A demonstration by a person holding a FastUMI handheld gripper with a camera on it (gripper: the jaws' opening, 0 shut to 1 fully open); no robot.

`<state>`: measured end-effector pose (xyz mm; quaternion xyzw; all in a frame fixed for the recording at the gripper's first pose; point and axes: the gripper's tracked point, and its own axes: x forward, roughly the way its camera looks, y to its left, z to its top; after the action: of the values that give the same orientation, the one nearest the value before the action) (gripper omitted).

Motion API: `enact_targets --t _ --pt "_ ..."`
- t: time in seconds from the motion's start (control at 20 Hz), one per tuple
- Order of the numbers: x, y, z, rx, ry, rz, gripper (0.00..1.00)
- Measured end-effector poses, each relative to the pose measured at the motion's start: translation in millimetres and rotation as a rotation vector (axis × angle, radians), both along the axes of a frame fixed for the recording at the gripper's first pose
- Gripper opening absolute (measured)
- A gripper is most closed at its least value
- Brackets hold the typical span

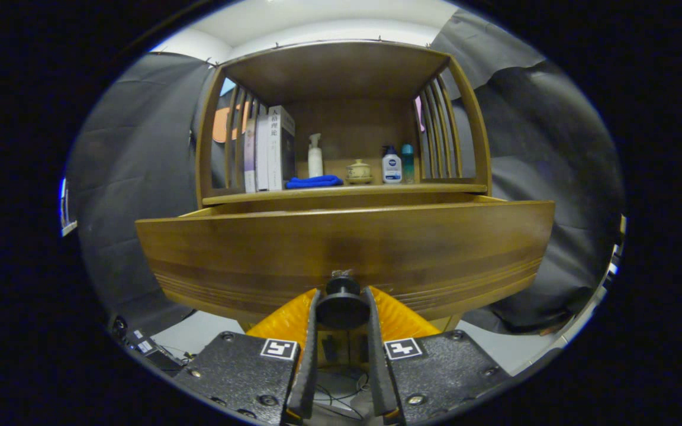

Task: Pull open the drawer, take out the items inside it, and place them on the countertop above the cabinet.

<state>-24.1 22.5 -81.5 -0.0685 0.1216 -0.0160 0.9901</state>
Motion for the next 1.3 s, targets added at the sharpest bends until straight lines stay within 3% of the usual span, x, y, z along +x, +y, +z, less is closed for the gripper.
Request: enact_targets --t 0.85,1.2,1.3 --pt "-28.4 2.3 -1.2 -0.017 -0.013 0.018 0.40" --pt "-34.3 4.3 23.1 -0.087 -0.112 0.027 0.92" --pt "-37.6 8.0 30.5 -0.097 -0.133 0.036 0.93"
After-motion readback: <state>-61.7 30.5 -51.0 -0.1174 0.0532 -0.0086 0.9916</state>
